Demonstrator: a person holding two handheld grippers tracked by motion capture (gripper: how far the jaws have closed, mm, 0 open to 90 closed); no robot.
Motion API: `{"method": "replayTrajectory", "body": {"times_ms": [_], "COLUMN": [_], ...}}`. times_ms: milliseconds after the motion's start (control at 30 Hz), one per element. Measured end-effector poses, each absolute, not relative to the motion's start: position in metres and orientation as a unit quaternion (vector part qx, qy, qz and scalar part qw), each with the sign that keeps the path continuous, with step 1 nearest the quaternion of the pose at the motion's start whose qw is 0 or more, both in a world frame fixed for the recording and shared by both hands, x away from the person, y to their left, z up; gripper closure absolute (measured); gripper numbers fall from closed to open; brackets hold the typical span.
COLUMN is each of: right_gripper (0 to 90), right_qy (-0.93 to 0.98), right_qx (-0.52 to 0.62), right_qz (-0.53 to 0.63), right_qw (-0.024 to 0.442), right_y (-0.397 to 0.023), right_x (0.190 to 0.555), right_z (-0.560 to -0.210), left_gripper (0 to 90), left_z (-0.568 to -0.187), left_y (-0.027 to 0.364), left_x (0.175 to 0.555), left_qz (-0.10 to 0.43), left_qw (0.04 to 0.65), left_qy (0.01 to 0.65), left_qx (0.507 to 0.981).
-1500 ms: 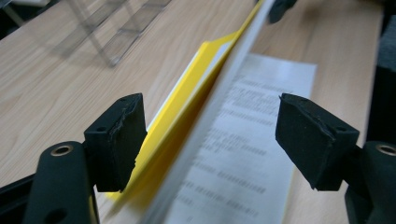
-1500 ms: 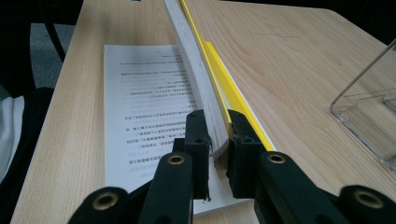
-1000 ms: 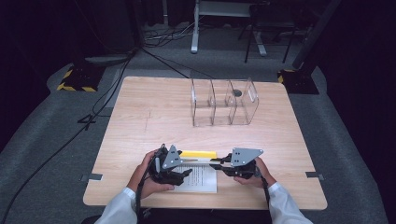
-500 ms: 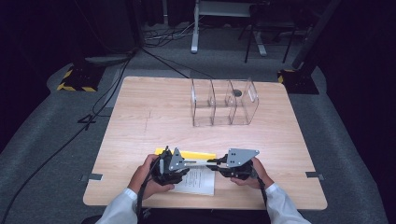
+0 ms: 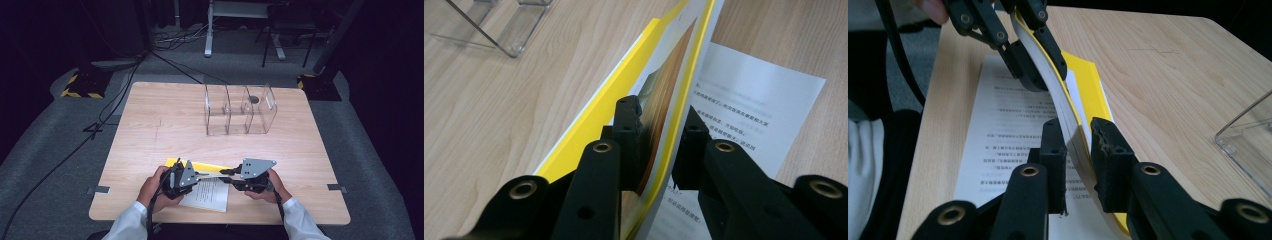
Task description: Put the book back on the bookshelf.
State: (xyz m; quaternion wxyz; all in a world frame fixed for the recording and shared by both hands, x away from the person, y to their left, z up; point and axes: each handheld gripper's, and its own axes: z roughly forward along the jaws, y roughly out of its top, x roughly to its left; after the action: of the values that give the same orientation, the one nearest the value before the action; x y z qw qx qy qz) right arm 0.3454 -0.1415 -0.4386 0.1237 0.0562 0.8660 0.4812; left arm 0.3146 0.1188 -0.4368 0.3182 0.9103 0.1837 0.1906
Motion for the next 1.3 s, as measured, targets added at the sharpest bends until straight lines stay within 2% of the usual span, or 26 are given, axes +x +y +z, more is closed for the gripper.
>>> {"method": "replayTrajectory", "body": {"times_ms": [33, 100, 133, 300, 367, 567, 700, 833, 933, 1167, 1300], "right_gripper": [73.7, 57.2, 52.8, 42.6, 41.8, 40.5, 36.1, 34.5, 36.4, 39.1, 40.2], "right_qy": [0.864, 0.859, 0.859, 0.853, 0.855, 0.863, 0.888, 0.895, 0.892, 0.861, 0.848], "right_qx": [0.058, 0.080, 0.089, 0.153, 0.168, 0.219, 0.210, 0.182, 0.170, 0.156, 0.166], "right_qz": [0.485, 0.490, 0.486, 0.479, 0.468, 0.437, 0.397, 0.395, 0.405, 0.477, 0.495], "right_qw": [0.124, 0.127, 0.131, 0.140, 0.147, 0.125, 0.103, 0.096, 0.101, 0.079, 0.092], "right_y": [-0.143, -0.148, -0.151, -0.180, -0.185, -0.196, -0.179, -0.167, -0.161, -0.165, -0.163], "right_x": [0.346, 0.349, 0.352, 0.368, 0.372, 0.386, 0.388, 0.382, 0.377, 0.366, 0.359], "right_z": [-0.438, -0.437, -0.436, -0.441, -0.445, -0.467, -0.491, -0.497, -0.497, -0.474, -0.460], "left_gripper": [77.8, 79.4, 79.6, 80.8, 81.1, 82.1, 82.5, 82.7, 82.8, 83.3, 84.3], "left_z": [-0.437, -0.437, -0.436, -0.430, -0.429, -0.421, -0.418, -0.416, -0.414, -0.410, -0.408], "left_y": [0.119, 0.121, 0.122, 0.132, 0.134, 0.139, 0.139, 0.142, 0.143, 0.145, 0.137], "left_x": [0.315, 0.315, 0.315, 0.316, 0.316, 0.316, 0.315, 0.315, 0.315, 0.314, 0.313], "left_qz": [0.191, 0.199, 0.200, 0.210, 0.212, 0.224, 0.230, 0.229, 0.228, 0.226, 0.237], "left_qw": [0.319, 0.326, 0.329, 0.359, 0.362, 0.373, 0.376, 0.385, 0.395, 0.421, 0.427], "left_qy": [0.181, 0.178, 0.178, 0.184, 0.183, 0.186, 0.181, 0.182, 0.184, 0.188, 0.180], "left_qx": [0.911, 0.907, 0.906, 0.891, 0.889, 0.881, 0.879, 0.875, 0.871, 0.858, 0.854]}}
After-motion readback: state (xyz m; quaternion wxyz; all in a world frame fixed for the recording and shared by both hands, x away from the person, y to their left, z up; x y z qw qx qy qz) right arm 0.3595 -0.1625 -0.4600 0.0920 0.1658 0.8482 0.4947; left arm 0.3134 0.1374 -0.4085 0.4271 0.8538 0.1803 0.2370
